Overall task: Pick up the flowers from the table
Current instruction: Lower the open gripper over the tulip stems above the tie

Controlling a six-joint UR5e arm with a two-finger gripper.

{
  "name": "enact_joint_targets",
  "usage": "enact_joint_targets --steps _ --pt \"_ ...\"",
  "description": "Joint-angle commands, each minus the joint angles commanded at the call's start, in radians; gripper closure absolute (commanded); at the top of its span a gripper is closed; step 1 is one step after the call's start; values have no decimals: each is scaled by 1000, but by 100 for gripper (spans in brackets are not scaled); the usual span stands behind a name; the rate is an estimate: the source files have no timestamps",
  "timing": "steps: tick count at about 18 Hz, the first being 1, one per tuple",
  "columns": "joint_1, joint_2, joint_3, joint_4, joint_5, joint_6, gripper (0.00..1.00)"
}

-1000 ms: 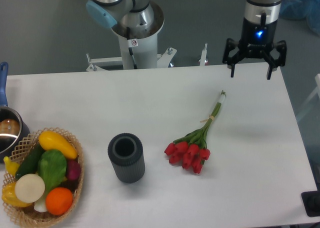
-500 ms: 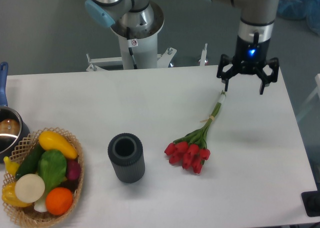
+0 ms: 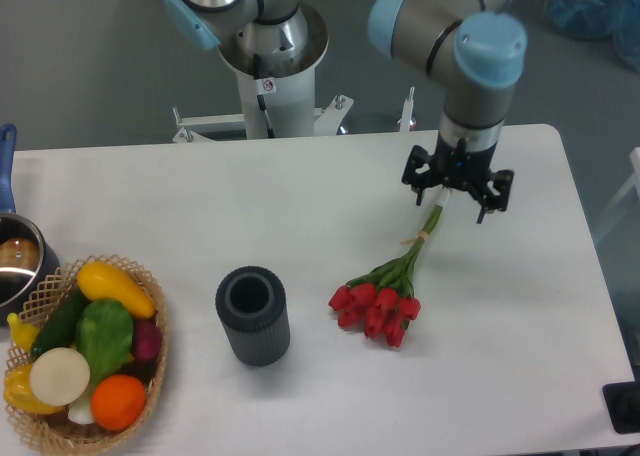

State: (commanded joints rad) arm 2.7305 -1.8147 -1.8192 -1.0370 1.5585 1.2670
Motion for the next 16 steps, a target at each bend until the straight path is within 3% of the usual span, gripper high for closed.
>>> enact_joint_targets --steps 5,11,16 --pt "3 -17 -60 6 -3 26 0" --pt "11 -41 -65 17 -21 37 0" --pt "28 -52 -65 32 -106 -29 0"
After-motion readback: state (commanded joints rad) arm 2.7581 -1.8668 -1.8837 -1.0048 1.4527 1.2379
